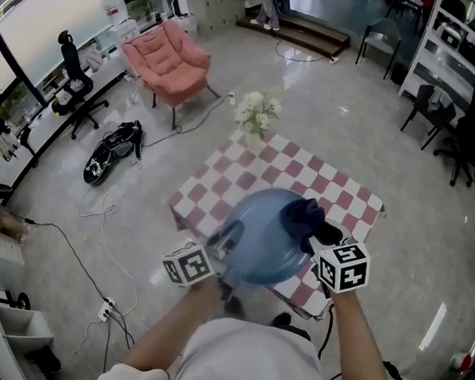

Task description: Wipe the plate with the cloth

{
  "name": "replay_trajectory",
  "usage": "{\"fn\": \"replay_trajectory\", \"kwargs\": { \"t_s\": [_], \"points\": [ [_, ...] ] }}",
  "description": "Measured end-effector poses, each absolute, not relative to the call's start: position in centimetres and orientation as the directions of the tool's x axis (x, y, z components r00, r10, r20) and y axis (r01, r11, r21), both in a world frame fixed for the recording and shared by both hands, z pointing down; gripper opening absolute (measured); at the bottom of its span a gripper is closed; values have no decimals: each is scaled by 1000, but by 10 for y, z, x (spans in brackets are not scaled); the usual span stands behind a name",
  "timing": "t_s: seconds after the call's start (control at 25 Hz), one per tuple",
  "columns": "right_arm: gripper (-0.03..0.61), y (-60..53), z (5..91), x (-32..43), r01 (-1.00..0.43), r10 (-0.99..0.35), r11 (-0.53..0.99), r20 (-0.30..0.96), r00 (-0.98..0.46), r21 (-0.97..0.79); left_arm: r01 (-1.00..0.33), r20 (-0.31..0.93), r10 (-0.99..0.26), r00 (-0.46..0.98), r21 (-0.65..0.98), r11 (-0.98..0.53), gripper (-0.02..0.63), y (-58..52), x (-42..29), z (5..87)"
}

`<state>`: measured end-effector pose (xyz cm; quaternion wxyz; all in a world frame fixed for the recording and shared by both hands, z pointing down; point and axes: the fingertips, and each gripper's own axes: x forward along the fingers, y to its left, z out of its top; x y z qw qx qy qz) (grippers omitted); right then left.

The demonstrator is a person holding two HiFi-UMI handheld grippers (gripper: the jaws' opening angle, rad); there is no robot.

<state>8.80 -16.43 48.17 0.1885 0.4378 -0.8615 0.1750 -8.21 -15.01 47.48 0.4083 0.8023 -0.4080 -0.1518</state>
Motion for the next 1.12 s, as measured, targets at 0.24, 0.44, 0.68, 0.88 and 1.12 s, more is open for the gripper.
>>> {"fn": "replay_trajectory", "kwargs": {
  "t_s": [0.24, 0.44, 0.68, 0.88, 1.12],
  "points": [
    [134, -166, 481, 87, -837, -706, 531, 478, -522, -129, -519, 97, -751, 653, 780, -350, 38, -139, -68, 476],
    [133, -166, 477, 83, -836, -713, 537, 470, -520, -111, -528, 110, -724, 681, 759, -381, 38, -131, -57, 478],
    [133, -166, 462, 67, -812, -709, 574, 432, -558, -107, -544, 129, -685, 717, 718, -434, 38, -124, -45, 478],
    [133, -161, 450, 45, -770, -682, 629, 400, -613, -108, -558, 147, -647, 748, 668, -493, 38, -121, -35, 478],
    [133, -150, 441, 22, -712, -629, 693, 386, -674, -114, -579, 162, -627, 762, 605, -547, 38, -121, -29, 476]
  ]
}}
